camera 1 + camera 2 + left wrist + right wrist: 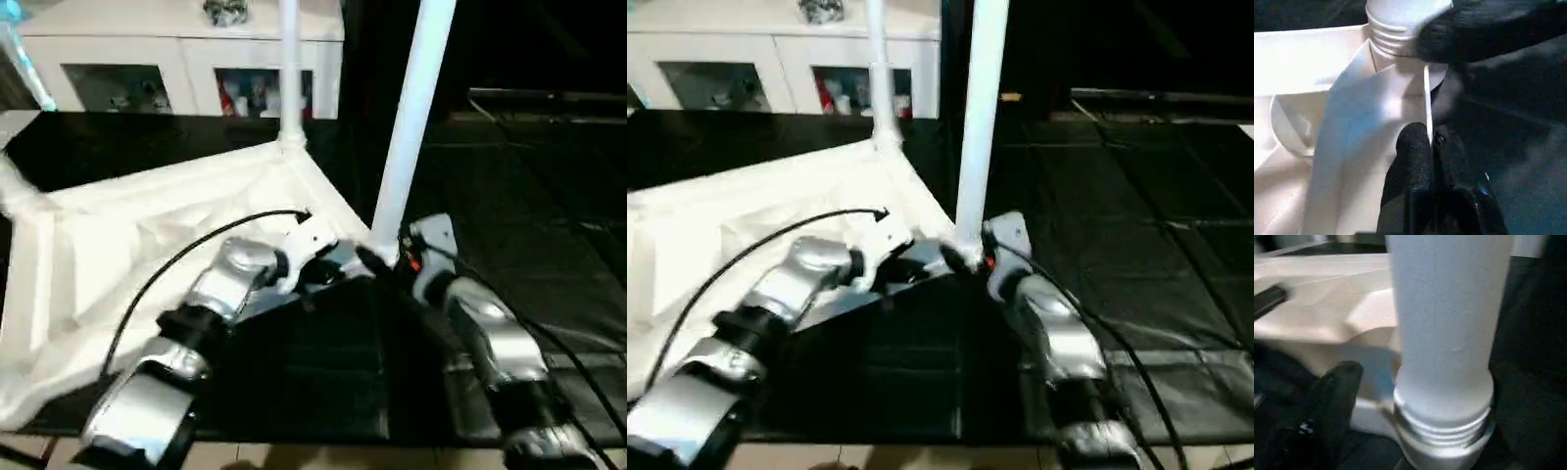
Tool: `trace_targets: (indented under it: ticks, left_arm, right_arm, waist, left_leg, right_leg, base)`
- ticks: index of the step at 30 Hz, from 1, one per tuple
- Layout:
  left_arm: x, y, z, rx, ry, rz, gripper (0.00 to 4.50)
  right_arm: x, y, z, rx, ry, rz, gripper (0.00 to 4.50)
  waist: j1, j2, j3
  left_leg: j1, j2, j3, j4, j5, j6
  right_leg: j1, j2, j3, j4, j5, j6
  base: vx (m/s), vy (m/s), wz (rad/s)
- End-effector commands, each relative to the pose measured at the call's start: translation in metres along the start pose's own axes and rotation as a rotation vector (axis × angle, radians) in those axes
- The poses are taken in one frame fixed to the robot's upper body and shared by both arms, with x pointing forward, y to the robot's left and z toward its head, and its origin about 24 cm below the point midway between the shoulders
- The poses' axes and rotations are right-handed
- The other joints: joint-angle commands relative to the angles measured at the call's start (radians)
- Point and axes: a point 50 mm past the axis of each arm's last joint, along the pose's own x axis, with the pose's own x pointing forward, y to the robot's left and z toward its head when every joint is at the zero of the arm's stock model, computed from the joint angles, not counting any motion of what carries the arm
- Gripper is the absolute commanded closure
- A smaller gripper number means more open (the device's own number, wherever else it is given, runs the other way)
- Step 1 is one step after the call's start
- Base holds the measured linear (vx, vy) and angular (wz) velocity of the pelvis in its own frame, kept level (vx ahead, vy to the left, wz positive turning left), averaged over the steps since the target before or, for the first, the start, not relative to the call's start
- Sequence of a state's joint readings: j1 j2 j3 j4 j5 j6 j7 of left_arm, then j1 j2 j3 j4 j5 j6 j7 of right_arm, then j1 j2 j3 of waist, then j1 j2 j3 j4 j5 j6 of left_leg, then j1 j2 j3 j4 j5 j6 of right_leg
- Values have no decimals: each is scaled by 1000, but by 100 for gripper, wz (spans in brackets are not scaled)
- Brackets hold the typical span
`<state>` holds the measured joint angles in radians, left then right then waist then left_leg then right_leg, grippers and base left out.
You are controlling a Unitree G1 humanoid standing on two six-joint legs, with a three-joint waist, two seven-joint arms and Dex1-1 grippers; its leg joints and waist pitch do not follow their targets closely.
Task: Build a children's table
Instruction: Rotate leg to tighten
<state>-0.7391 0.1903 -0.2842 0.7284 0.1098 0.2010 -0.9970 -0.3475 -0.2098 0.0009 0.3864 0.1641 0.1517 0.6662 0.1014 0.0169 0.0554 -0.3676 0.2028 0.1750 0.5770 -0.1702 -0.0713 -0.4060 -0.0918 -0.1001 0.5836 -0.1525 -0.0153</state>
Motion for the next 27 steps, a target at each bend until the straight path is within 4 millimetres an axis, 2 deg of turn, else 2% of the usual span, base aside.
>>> trace_targets:
  ticks: [1, 6, 8, 11, 14, 19, 20, 21, 22, 26, 27]
  left_arm:
    - [-1, -4, 11, 86, -35, -73, 450]
    - [-10, -9, 4, 126, -28, -204, 450]
    - [-13, -10, 3, 152, -21, -234, 450]
    - [-19, -11, -1, 202, 7, -318, 450]
    - [-23, -13, -3, 250, 27, -384, 450]
    - [-28, -16, -4, 281, 47, -454, 450]
    - [-28, -16, -4, 286, 49, -462, 450]
    - [-29, -17, -5, 291, 53, -475, 450]
    - [-29, -18, -5, 299, 57, -489, 450]
    - [-30, -21, -6, 320, 68, -537, 450]
    - [-30, -22, -7, 324, 70, -550, 450]
  right_arm:
    - [-5, 6, 4, -34, -16, 125, 2]
    - [-30, -8, 14, -119, 8, 276, 2]
    - [-34, -10, 18, -146, 16, 315, 2]
    - [-42, -13, 26, -193, 55, 434, 2]
    - [-46, -14, 30, -234, 98, 529, 2]
    - [-48, -14, 31, -217, 143, 639, 2]
    - [-48, -14, 32, -213, 146, 649, 2]
    - [-47, -14, 32, -208, 147, 664, 19]
    - [-46, -13, 33, -201, 150, 678, 19]
    - [-44, -12, 34, -191, 164, 732, 32]
    - [-43, -11, 34, -193, 165, 751, 54]
  waist:
    - [3, 1, -70]
    - [16, 0, -71]
    - [19, 0, -71]
    - [28, 0, -73]
    - [37, 0, -75]
    - [46, 0, -74]
    - [46, 0, -74]
    - [47, 0, -75]
    - [47, -2, -75]
    - [49, -1, -75]
    - [51, -2, -75]
  left_leg:
    - [13, 27, -5, -66, -264, 52]
    - [12, 31, -5, -65, -261, 56]
    - [13, 32, -3, -63, -253, 59]
    - [13, 32, -3, -62, -247, 64]
    - [14, 33, -3, -59, -244, 67]
    - [20, 36, -1, -60, -257, 59]
    - [18, 37, -2, -60, -254, 58]
    - [16, 38, -3, -61, -248, 57]
    - [15, 37, -4, -60, -253, 56]
    - [16, 38, -3, -60, -258, 51]
    - [16, 37, -3, -59, -259, 48]
  right_leg:
    - [60, -60, 49, -72, -256, -197]
    - [60, -62, 49, -70, -263, -203]
    - [57, -60, 50, -66, -240, -214]
    - [59, -60, 48, -65, -238, -218]
    - [59, -61, 48, -62, -237, -221]
    - [54, -62, 49, -63, -254, -229]
    - [56, -62, 48, -61, -250, -231]
    - [56, -62, 49, -59, -238, -231]
    - [58, -63, 48, -58, -241, -233]
    - [56, -64, 49, -58, -251, -234]
    - [56, -64, 49, -59, -257, -231]
  base:
    - [0, 0, 0]
    - [0, 0, 0]
    - [0, 0, 0]
    - [0, 0, 0]
    - [0, 0, 0]
    - [0, 0, 0]
    - [0, 0, 0]
    - [0, 0, 0]
    - [0, 0, 0]
    - [0, 0, 0]
    - [0, 0, 0]
